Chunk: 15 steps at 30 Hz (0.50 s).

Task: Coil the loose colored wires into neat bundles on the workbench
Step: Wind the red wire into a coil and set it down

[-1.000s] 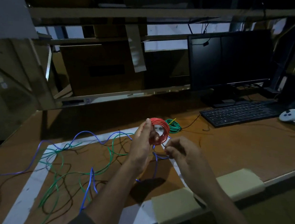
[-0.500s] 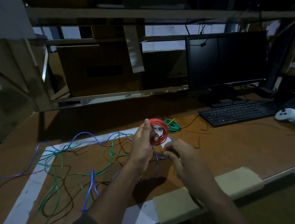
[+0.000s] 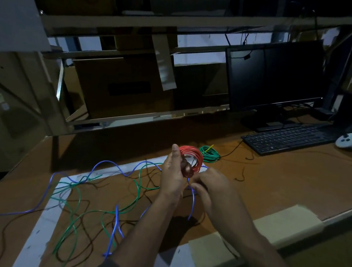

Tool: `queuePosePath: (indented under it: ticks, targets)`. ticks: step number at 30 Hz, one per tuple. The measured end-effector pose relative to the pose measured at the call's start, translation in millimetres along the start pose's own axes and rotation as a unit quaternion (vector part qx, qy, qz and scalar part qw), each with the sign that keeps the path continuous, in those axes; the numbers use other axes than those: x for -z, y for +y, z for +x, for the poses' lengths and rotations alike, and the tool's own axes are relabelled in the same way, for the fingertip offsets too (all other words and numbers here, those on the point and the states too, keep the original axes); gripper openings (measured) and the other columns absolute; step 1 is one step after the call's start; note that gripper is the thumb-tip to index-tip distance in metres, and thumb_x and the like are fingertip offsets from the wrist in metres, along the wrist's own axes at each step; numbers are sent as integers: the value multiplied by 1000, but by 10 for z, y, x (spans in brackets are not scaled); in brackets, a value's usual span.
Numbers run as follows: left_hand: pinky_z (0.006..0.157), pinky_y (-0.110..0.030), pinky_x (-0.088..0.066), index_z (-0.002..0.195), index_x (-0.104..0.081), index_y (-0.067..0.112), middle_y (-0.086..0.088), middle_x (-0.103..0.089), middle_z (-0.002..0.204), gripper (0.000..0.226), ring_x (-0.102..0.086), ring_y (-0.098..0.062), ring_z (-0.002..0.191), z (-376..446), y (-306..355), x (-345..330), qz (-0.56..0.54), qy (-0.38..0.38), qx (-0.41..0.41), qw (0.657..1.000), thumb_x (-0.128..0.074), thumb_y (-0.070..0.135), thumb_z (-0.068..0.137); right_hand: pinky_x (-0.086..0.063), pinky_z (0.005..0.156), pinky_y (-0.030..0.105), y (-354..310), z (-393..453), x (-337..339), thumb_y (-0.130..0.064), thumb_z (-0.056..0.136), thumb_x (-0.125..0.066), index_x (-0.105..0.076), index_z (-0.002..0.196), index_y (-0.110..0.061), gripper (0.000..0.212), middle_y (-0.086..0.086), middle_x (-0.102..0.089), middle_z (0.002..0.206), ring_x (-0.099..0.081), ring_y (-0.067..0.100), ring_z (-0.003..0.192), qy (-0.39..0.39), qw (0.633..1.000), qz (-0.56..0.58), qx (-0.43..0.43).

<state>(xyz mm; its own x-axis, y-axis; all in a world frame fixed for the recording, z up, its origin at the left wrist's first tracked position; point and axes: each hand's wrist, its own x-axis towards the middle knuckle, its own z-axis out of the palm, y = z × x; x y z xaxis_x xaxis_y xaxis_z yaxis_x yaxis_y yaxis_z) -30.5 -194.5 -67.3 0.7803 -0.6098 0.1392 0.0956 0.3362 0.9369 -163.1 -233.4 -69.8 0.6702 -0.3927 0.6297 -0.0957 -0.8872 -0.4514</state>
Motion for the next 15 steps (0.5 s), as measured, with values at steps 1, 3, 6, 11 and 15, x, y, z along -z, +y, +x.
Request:
queuePosePath:
  ticks: [1,3,6,11,15]
  targets:
    - [106,-55,-52,129,-63,16,-15,-73,121,89,-69,-31,117,2,-6,-2,-6,2,0,1000,-58,86,75,-46,75,23,0,7,2,-17,97,-63,-67,98,-20,4,-9,-58,95,-51,7,91,-4,1000,6,2]
    - [106,-55,-52,130,-62,16,-16,-73,122,93,-69,-31,119,9,-22,0,-11,2,1,1000,-58,89,73,-44,75,25,8,19,7,-15,96,-64,-68,95,-18,5,-7,-58,94,-51,9,90,-15,1000,20,-8]
    - [106,-54,-52,126,-64,15,-17,-74,120,83,-69,-30,117,3,-3,-2,6,3,-8,1000,-52,84,82,-45,74,23,18,17,22,-19,98,-61,-67,98,-20,6,-9,-55,97,-50,6,91,-23,999,27,-26]
    - [101,-43,-56,126,-64,14,-14,-76,116,69,-73,-26,110,-25,40,0,16,-19,5,1000,-43,69,91,-46,79,20,73,89,70,-25,99,-59,-67,105,-22,11,-11,-52,99,-46,2,93,-6,1000,1,-23]
    - [102,-50,-54,110,-69,5,-20,-76,105,83,-72,-35,106,-47,5,22,45,-21,-4,999,-37,80,92,-51,82,26,122,175,47,-33,94,-53,-68,106,-22,22,-7,-59,101,-53,8,96,36,998,-53,-7]
